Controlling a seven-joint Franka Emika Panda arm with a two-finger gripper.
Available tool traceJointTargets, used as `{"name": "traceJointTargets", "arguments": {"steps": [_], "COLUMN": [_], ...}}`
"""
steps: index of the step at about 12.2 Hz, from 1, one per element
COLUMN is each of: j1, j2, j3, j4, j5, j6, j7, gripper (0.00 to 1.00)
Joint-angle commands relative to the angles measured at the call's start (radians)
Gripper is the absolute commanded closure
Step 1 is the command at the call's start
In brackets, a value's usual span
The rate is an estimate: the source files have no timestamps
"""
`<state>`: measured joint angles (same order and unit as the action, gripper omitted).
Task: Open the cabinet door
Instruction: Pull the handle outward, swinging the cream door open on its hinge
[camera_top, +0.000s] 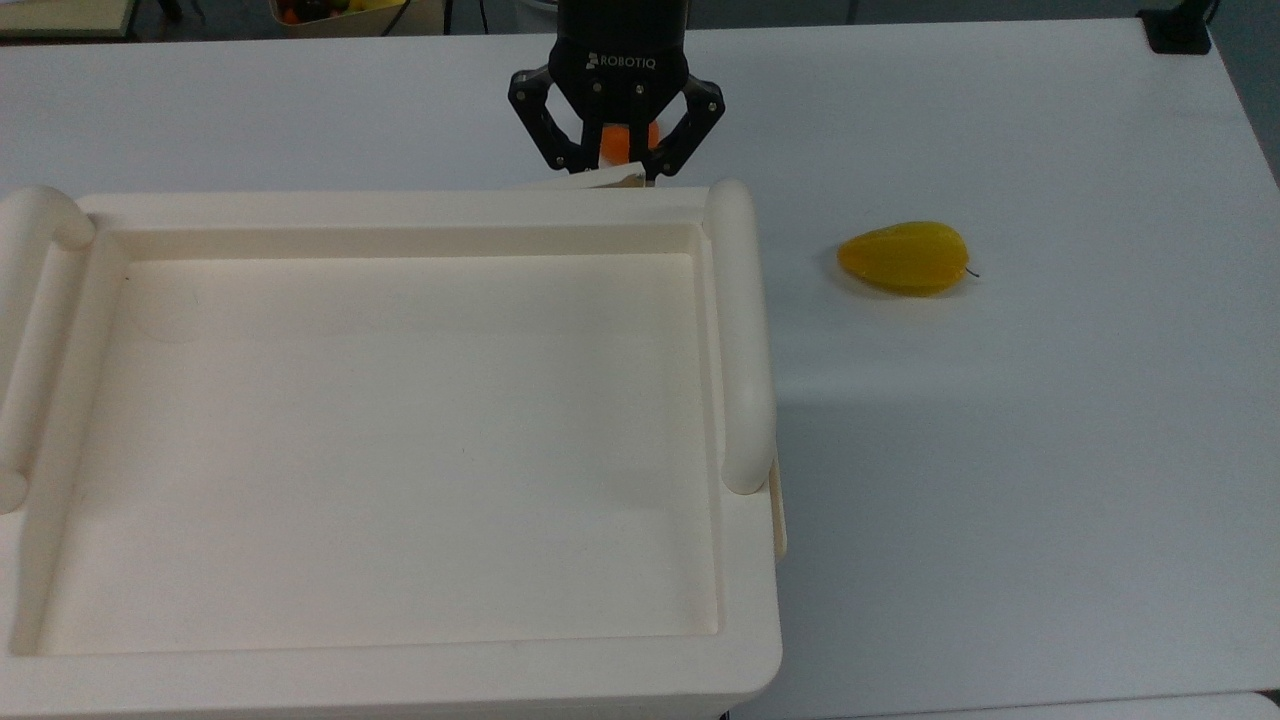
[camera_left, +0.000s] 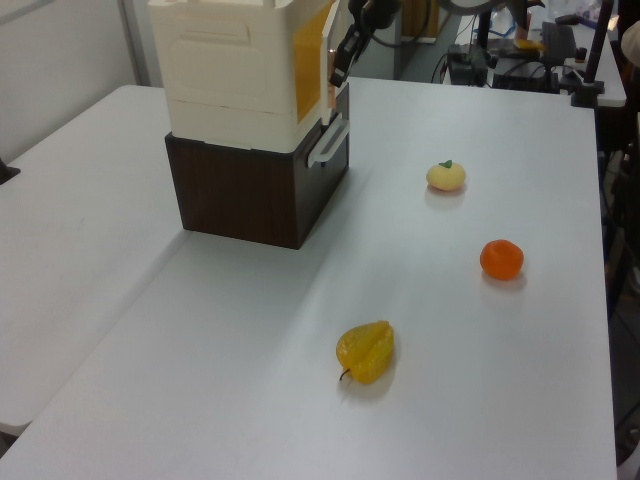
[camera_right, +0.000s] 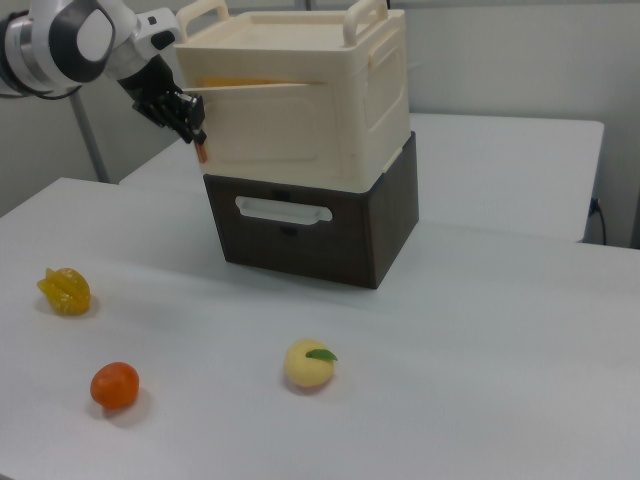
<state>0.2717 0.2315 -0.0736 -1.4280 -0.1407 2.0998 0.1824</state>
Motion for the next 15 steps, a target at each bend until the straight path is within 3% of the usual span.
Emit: {"name": "traceJointTargets", "arguments": {"steps": [1,2,5,9,11,15], "j1": [-0.003,-0.003,-0.011,-0.005,-0.003,-0.003], "j2": [-0.079,-0.098,-0.145,-0.139,-0.127,-0.101], "j3": [-0.009,-0.011,-0.015,-0.014,-0.009,-0.002], "j4": [-0.014,-0.012,0.026,0.113,0.106,0.080], "j5": [-0.005,-0.005,-0.005,0.003,0.010,0.013], "j6": [-0.176,-0.214,-0.308,-0.269,-0.163,-0.165], "j7": [-0.033,-0.040,-0.044,-0.035,0.026,0.023], "gripper": [0.30,0.17,0.08,0.08,0.05,0.03]}}
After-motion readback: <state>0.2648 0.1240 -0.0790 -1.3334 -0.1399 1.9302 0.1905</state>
